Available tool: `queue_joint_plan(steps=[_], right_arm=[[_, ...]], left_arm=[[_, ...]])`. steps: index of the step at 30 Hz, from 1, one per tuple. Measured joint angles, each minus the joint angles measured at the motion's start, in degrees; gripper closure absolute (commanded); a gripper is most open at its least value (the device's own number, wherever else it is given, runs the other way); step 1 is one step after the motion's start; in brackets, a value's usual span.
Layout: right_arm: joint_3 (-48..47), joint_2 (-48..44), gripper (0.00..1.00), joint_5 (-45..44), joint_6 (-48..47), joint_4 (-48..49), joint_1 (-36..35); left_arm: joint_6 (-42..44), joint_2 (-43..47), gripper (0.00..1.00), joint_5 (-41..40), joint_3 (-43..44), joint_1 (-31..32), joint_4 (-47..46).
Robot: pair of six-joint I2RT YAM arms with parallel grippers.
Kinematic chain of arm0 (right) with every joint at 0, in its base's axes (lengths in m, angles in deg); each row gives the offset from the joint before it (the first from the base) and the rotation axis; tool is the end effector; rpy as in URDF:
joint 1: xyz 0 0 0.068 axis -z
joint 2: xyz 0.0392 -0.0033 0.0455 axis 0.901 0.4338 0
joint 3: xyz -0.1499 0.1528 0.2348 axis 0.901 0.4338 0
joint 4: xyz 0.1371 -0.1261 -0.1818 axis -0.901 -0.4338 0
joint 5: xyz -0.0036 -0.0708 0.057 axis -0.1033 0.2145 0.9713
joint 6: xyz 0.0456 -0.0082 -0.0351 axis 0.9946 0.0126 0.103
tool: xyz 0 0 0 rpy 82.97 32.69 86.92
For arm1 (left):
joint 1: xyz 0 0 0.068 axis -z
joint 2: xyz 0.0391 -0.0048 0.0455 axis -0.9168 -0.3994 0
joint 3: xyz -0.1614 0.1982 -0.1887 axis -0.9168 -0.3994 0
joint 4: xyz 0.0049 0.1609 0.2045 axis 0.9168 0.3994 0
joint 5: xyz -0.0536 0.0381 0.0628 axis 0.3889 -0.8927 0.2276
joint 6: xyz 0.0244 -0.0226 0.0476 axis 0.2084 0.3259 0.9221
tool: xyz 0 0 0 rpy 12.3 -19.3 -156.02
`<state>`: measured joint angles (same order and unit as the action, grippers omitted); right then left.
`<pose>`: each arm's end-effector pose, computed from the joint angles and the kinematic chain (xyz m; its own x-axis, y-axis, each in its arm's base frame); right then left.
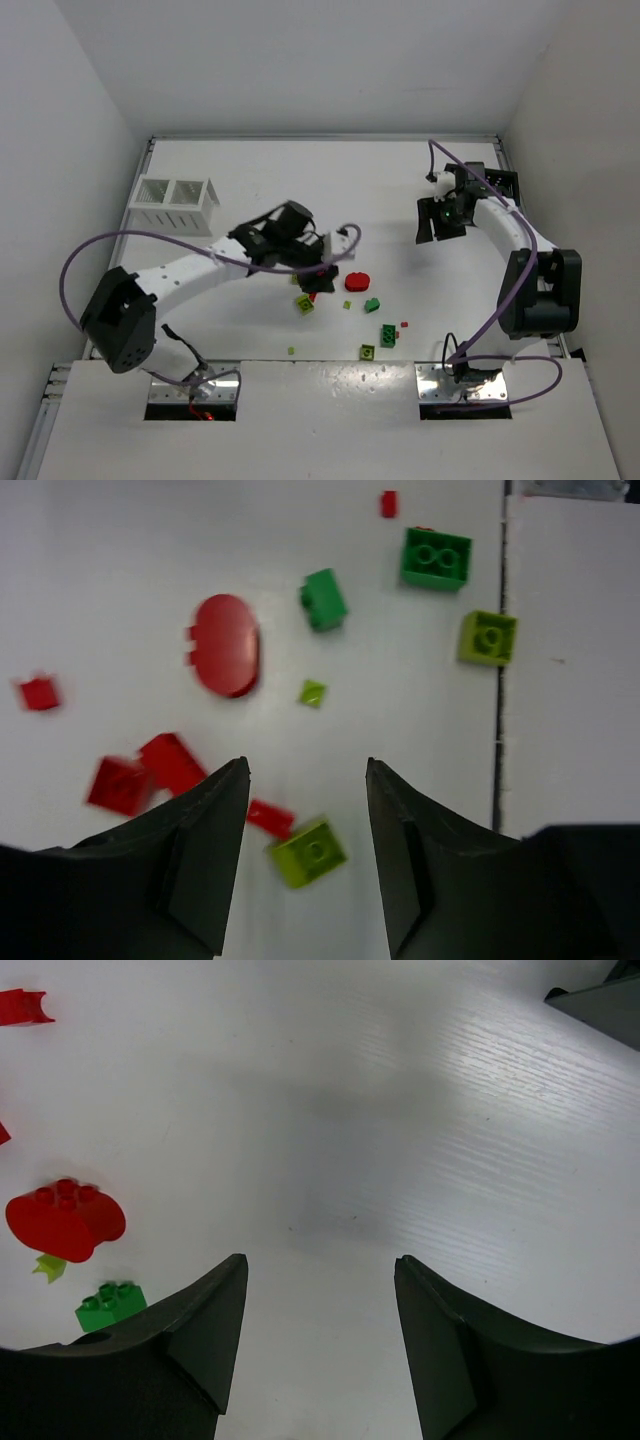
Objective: Sort the legos into containers by color
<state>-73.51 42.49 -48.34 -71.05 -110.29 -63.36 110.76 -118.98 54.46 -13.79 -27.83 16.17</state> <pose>0.3186 0.0063 0.2532 -0.9070 -0.0100 -0.4210 -0.1223 0.9629 0.2406 0.2179 -0.2053 0.3111 -0.1506 0.5674 -0.8096 0.9855 0.1506 -0.0777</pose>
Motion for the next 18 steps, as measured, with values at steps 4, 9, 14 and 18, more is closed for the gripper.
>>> queue_joint_plan(steps=[4, 9, 14, 18], right_arm=[[0.0, -0.15, 0.38, -1.77, 0.07, 0.37, 0.04], [0.0, -0.15, 0.38, -2.67, 0.2, 0.48, 0.04], [0.0, -0.15, 0.38, -2.99, 0.22, 0.68, 0.04], [0.0, -0.15, 0.38, -3.04, 0.22, 0.66, 0.04]], left_arm=[[-8.83, -3.69, 0.5, -8.02, -3.39, 13.09, -6.86], [-16.31, -10.1, 0.5, -14.75, -3.43, 22.93, -14.51], [-20.15, -16.68, 0.5, -18.73, -0.42, 24.06, -17.16], [-21.29, -21.22, 0.5, -21.09, 3.04, 23.91, -18.75]])
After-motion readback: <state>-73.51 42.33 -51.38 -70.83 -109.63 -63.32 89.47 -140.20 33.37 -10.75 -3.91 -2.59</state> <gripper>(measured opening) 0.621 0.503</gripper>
